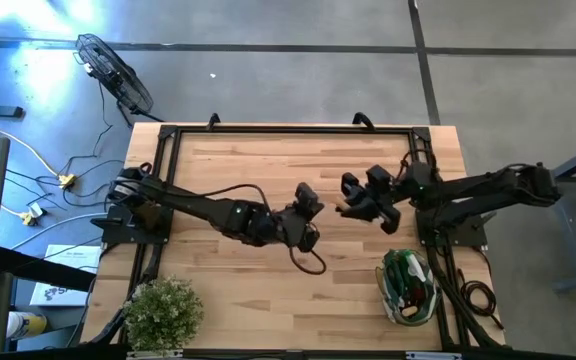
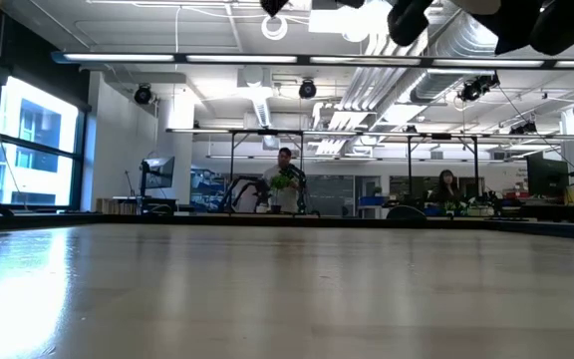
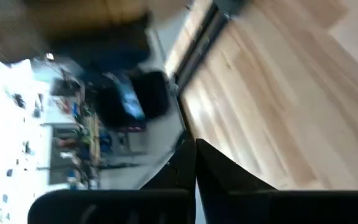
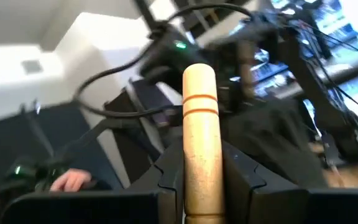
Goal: Pick & Place Garden tools in Gardening bag
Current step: Put the brown trowel into the green gardening bag
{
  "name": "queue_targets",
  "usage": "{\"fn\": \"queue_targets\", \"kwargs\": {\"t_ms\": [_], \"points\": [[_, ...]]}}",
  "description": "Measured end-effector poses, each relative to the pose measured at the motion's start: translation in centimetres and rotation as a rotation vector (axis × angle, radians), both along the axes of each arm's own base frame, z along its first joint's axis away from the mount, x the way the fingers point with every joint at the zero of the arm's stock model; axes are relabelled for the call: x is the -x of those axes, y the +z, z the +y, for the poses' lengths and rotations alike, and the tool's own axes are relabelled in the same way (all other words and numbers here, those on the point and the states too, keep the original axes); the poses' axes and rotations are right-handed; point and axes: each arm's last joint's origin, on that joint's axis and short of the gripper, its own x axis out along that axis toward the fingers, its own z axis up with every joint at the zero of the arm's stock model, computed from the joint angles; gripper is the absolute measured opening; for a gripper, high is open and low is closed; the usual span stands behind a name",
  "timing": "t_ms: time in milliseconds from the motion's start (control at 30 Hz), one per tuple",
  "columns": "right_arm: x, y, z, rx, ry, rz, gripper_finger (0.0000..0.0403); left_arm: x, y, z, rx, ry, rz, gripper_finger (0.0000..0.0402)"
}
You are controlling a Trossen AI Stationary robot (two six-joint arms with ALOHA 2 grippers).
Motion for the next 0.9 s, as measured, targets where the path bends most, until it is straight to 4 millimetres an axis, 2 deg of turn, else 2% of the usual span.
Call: {"fn": "queue_targets", "kwargs": {"t_ms": [133, 267, 467, 567, 733, 900], "points": [[1.2, 1.1, 0.7, 0.147, 0.083, -0.115, 0.0054, 0.9, -1.2, -0.3, 0.091, 0.038, 0.078, 0.0], [2.8, 2.1, 2.2, 0.271, 0.208, -0.228, 0.0054, 1.5, -2.2, -0.4, 0.26, 0.041, 0.144, 0.0001], [5.2, 2.6, 5.1, 0.302, 0.276, -0.21, 0.0054, 2.0, -2.9, -0.6, 0.472, 0.051, 0.188, 0.0001], [6.4, 2.3, 6.5, 0.3, 0.226, -0.131, 0.0054, 2.2, -3.2, -0.7, 0.555, 0.035, 0.23, 0.0001], [8.3, 1.3, 8.2, 0.28, 0.009, 0.074, 0.0054, 2.7, -3.7, -0.7, 0.621, 0.062, 0.297, 0.0001], [10.0, 1.2, 10.5, 0.275, -0.07, 0.102, 0.0054, 3.4, -4.1, -0.5, 0.655, 0.144, 0.341, 0.0001]]}}
